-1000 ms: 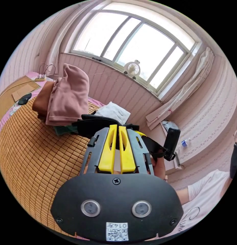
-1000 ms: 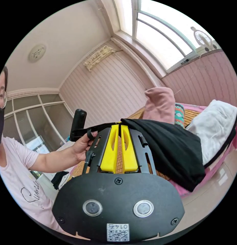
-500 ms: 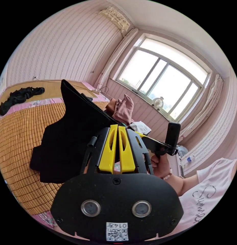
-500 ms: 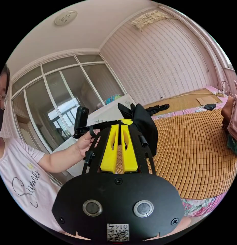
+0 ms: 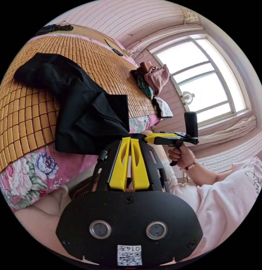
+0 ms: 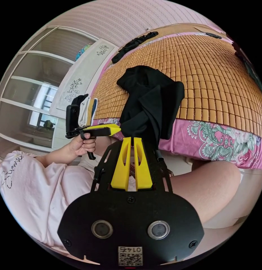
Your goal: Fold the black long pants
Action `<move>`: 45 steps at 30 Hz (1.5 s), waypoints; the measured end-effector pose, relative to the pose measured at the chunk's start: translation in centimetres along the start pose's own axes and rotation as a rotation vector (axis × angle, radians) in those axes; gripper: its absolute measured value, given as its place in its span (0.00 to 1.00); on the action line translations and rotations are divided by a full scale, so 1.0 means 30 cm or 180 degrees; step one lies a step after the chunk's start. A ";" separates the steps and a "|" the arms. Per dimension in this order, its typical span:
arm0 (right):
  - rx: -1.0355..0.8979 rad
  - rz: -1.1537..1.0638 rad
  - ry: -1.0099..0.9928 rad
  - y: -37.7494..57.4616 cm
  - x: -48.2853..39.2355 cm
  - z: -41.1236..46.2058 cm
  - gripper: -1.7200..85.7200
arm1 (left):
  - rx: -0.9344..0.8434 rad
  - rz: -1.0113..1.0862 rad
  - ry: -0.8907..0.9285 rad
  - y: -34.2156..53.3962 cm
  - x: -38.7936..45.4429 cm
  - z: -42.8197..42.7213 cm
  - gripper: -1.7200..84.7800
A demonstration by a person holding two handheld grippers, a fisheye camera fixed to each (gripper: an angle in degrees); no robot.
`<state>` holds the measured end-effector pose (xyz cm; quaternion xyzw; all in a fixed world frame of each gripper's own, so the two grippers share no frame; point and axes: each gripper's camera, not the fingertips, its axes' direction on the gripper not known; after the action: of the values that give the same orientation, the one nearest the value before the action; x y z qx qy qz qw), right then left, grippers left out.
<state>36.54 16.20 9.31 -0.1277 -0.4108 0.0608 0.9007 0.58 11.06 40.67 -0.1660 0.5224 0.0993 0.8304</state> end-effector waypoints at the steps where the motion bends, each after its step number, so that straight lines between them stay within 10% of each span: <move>1: -0.0002 -0.0051 0.0160 -0.032 0.001 0.011 0.03 | 0.0091 0.0018 -0.0297 -0.012 -0.020 -0.043 0.01; 12: 0.0083 0.0558 0.0653 -0.286 0.166 0.268 0.20 | -0.0145 -0.0442 -0.1285 -0.116 -0.264 -0.099 0.11; 18: -0.0140 0.0375 0.0355 -0.393 0.161 0.336 0.07 | -0.0564 -0.0169 -0.1359 -0.108 -0.207 -0.038 0.03; 23: 0.0442 0.0031 0.0709 -0.405 0.164 0.063 0.04 | -0.0505 0.0693 0.0018 -0.003 0.026 -0.097 0.03; 28: 0.0630 0.0685 0.1629 -0.384 0.377 -0.115 0.06 | 0.0050 0.1112 -0.0682 0.033 0.138 -0.183 0.10; 45: -0.0345 -0.0197 0.1715 -0.379 0.162 0.375 0.17 | -0.0523 -0.0369 -0.1451 -0.444 -0.245 -0.086 0.14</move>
<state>31.28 8.37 23.11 -0.1747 -0.1628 -0.0251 0.9707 -0.25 -2.18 48.56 -0.2360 0.3014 0.1285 0.9149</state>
